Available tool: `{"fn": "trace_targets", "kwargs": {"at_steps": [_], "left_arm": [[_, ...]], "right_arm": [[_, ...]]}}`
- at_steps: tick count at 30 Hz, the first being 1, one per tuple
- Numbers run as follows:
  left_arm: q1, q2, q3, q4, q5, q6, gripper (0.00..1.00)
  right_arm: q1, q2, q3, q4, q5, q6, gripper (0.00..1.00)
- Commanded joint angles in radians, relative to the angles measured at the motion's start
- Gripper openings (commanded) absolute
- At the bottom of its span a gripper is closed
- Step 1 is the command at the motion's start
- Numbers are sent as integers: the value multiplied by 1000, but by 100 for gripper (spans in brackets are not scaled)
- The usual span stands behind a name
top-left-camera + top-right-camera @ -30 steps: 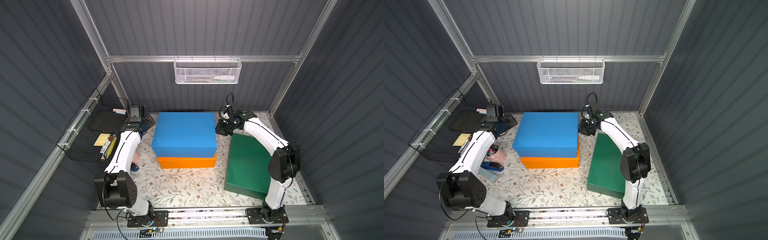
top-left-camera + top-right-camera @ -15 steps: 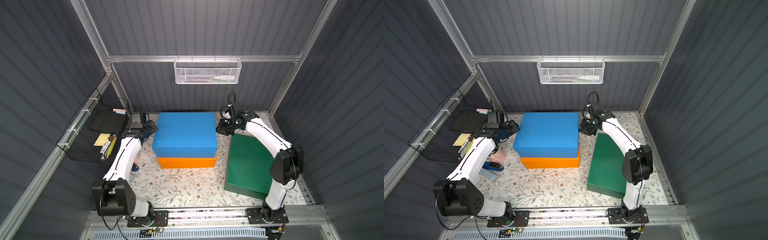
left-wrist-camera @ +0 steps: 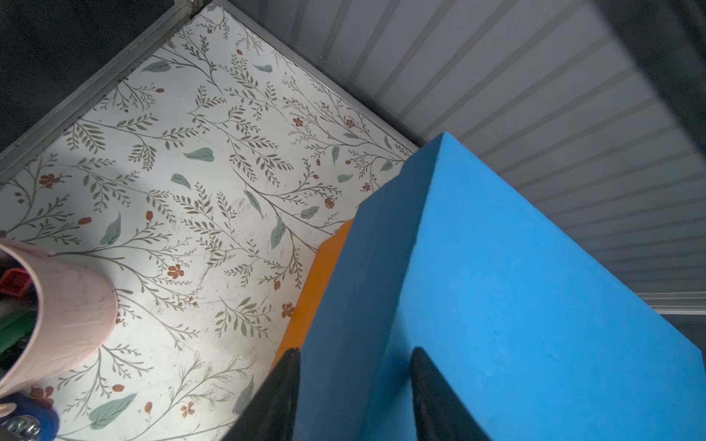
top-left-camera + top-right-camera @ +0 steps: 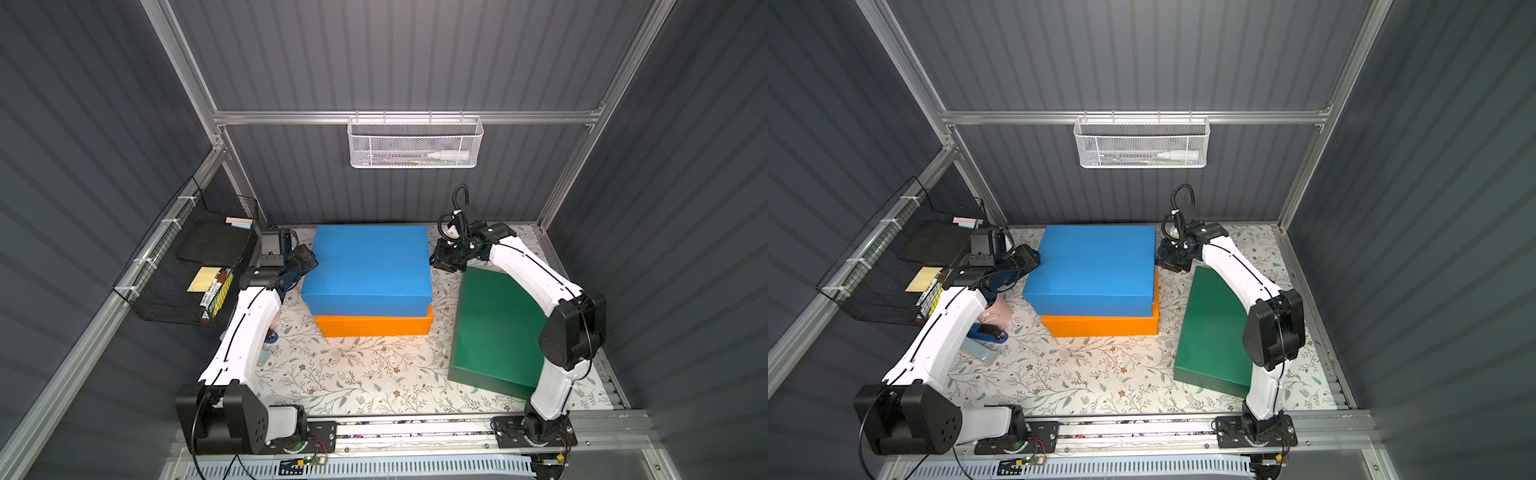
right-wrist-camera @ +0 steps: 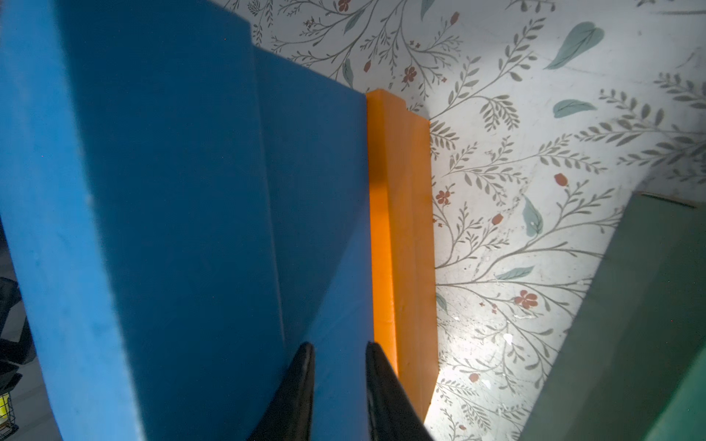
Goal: Stack the shoeboxes
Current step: Adjust the shoebox.
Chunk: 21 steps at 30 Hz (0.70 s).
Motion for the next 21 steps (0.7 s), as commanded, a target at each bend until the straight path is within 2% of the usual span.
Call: {"fn": "trace_targets", "kwargs": {"at_steps": [1,14,21], "left_arm": [[-9,-48,-25,-20,25,-30,50],[-52,-128,-61,-16,78,-87,49],[-78,-161,-70,-29,71,-109,49]], "right_arm": [[6,-2,2,-9,-7,4,27],[3,1,2,-5,-1,-12,28],[2,2,0,-5,-4,-15,28]]}}
